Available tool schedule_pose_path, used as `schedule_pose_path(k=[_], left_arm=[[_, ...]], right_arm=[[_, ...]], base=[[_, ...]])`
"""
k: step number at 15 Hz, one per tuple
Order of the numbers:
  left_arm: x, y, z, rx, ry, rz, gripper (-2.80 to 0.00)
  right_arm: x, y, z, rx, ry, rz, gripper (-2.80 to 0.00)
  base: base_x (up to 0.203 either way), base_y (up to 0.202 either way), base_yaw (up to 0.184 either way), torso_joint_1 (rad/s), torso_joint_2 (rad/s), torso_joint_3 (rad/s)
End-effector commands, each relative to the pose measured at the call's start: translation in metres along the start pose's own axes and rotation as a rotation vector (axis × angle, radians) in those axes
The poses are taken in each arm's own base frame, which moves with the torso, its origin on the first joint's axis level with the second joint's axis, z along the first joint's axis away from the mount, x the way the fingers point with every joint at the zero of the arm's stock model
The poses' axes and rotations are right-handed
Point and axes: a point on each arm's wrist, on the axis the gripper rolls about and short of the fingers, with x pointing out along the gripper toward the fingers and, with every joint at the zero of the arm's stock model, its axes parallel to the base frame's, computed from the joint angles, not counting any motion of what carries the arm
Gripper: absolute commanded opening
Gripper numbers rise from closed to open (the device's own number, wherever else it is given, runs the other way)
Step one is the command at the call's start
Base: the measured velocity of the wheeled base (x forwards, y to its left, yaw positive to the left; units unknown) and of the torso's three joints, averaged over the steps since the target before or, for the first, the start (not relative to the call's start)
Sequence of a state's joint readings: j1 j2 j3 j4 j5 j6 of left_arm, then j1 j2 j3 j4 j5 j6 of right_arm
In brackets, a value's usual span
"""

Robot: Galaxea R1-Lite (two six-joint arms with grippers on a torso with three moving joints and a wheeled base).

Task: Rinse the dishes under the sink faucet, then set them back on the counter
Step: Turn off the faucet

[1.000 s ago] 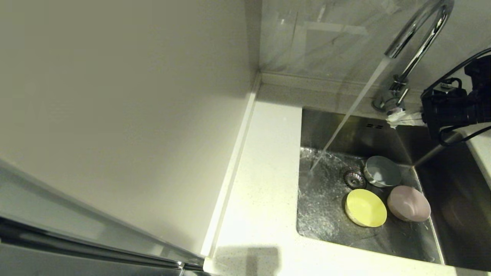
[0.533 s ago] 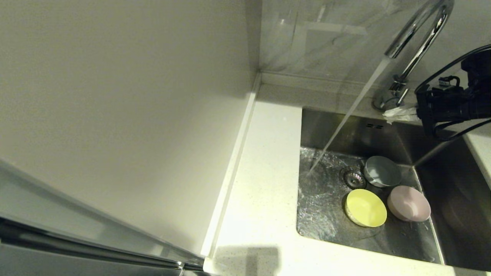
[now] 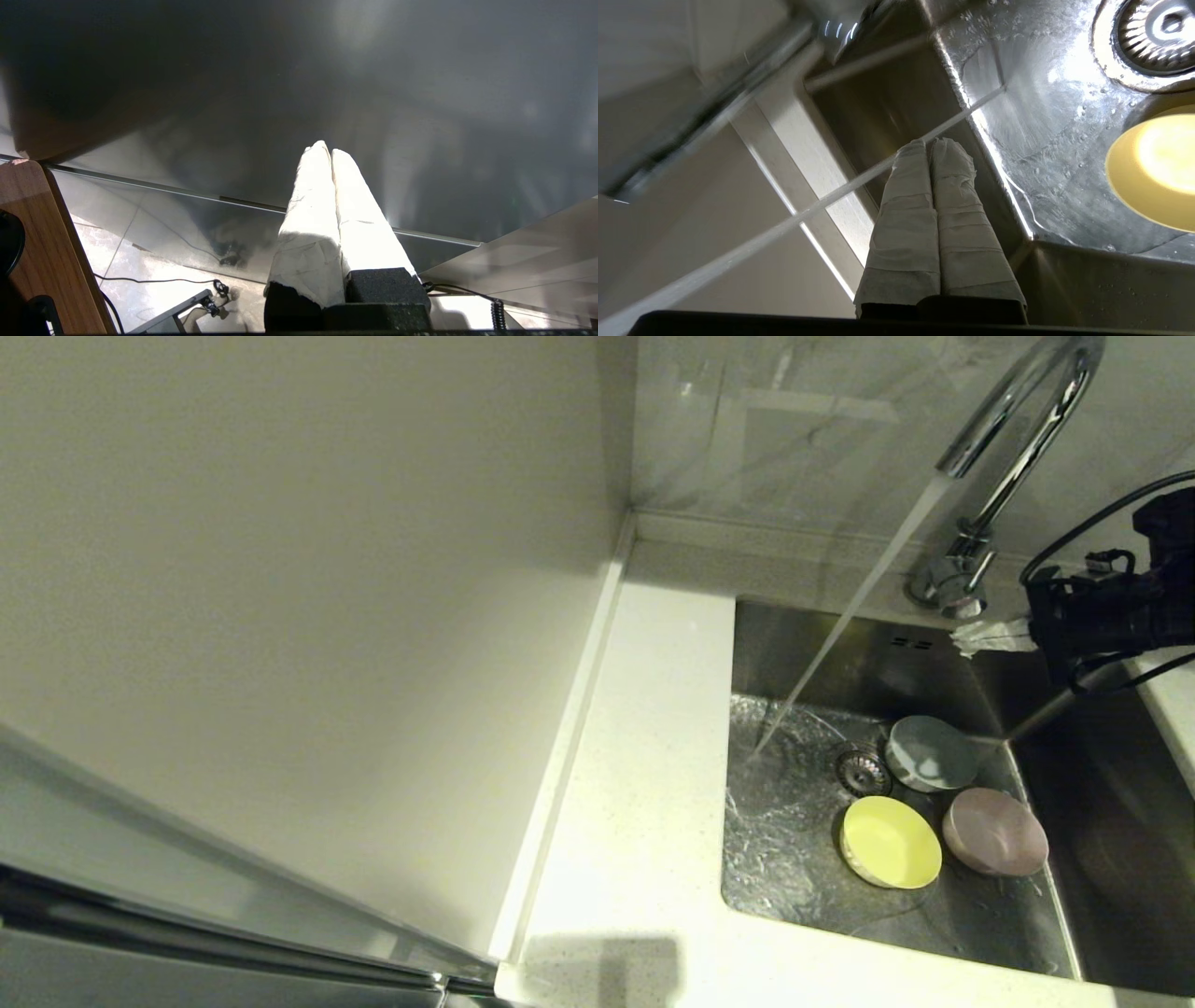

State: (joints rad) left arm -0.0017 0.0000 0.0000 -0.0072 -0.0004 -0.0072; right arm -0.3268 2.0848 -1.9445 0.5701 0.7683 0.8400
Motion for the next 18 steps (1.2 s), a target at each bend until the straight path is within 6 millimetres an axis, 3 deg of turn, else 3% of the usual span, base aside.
schedule_pose_path(k=[1, 5, 18], left_arm=[[0.0, 0.0, -0.001, 0.0, 0.003, 0.001, -2.8], [0.0, 0.0, -0.001, 0.0, 0.003, 0.001, -2.8], [0.0, 0.0, -0.001, 0.0, 0.003, 0.001, -2.8]], right_arm=[[-0.006, -0.001, 0.009, 0.015, -0.034, 0.023, -2.8], [-0.013, 0.006, 0.019, 0.064, -0.009, 0.155, -2.8], [-0.015, 0.03, 0.023, 0.101, -0.03, 0.285, -2.8]], base=[[0.0, 0.0, 0.0, 0.0, 0.0, 0.0], [0.0, 0.0, 0.0, 0.0, 0.0, 0.0], [0.0, 0.0, 0.0, 0.0, 0.0, 0.0]])
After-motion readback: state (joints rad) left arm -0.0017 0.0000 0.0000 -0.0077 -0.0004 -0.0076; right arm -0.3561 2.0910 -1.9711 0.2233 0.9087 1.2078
